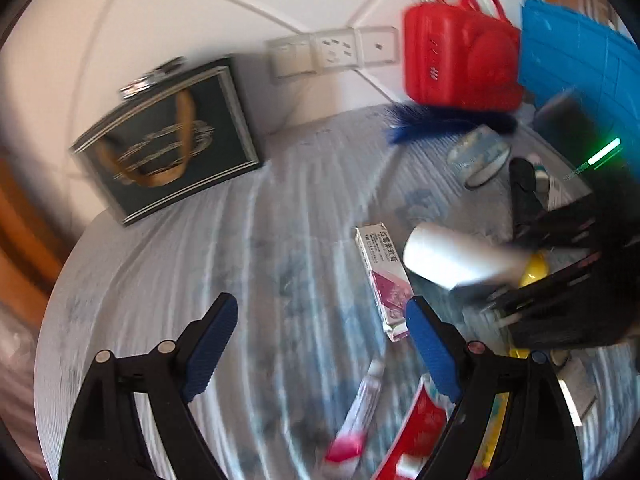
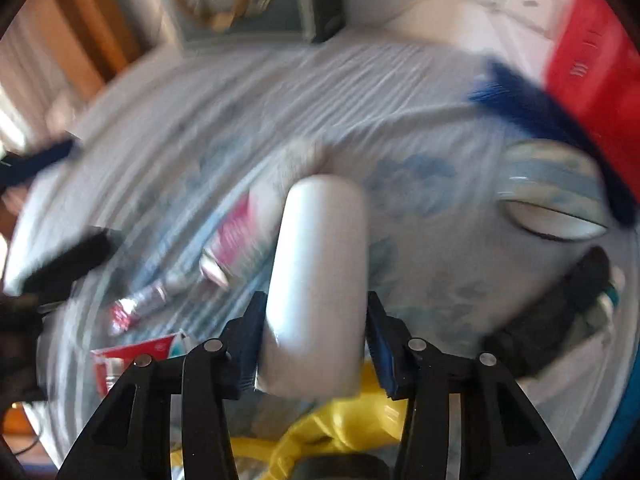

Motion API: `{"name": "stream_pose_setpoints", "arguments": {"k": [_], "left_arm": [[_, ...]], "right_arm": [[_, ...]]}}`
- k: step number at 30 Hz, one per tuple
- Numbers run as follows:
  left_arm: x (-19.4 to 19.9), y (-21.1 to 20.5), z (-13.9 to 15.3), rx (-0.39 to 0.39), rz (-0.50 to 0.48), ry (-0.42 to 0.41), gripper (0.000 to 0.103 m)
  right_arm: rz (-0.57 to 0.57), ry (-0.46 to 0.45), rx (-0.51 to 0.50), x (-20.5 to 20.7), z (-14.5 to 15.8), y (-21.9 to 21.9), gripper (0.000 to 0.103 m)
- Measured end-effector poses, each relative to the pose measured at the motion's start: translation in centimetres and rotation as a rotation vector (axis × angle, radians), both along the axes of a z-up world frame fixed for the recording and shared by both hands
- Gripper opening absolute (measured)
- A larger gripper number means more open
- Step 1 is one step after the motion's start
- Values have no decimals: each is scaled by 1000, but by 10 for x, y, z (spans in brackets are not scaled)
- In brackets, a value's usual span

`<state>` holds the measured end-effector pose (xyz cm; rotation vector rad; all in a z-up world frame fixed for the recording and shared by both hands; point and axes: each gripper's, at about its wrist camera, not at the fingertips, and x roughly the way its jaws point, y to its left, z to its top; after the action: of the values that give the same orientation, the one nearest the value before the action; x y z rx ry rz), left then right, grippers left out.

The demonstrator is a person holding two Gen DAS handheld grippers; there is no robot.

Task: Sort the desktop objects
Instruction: 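Grasp the white lint roller with the right tool while the left tool grasps an ointment box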

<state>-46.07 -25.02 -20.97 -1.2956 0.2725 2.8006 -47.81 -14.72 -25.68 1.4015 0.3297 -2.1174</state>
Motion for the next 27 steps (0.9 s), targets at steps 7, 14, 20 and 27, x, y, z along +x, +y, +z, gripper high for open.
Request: {"name": "stream_pose_setpoints", "arguments": {"k": [7, 14, 20, 27], "left_arm": [[-48, 36, -38, 47, -54, -97, 70], [-57, 28, -61, 121, -25, -184, 28], [-37, 31, -37, 112, -35, -119, 28], [18, 37, 66, 77, -59, 106, 28]], "right_arm": [[-110, 120, -90, 12, 53, 63, 44], [-164, 94, -161, 10, 63, 88, 44], [-185, 137, -198, 18, 84, 91, 44], [-195, 271, -241, 56, 149, 109, 44]]}}
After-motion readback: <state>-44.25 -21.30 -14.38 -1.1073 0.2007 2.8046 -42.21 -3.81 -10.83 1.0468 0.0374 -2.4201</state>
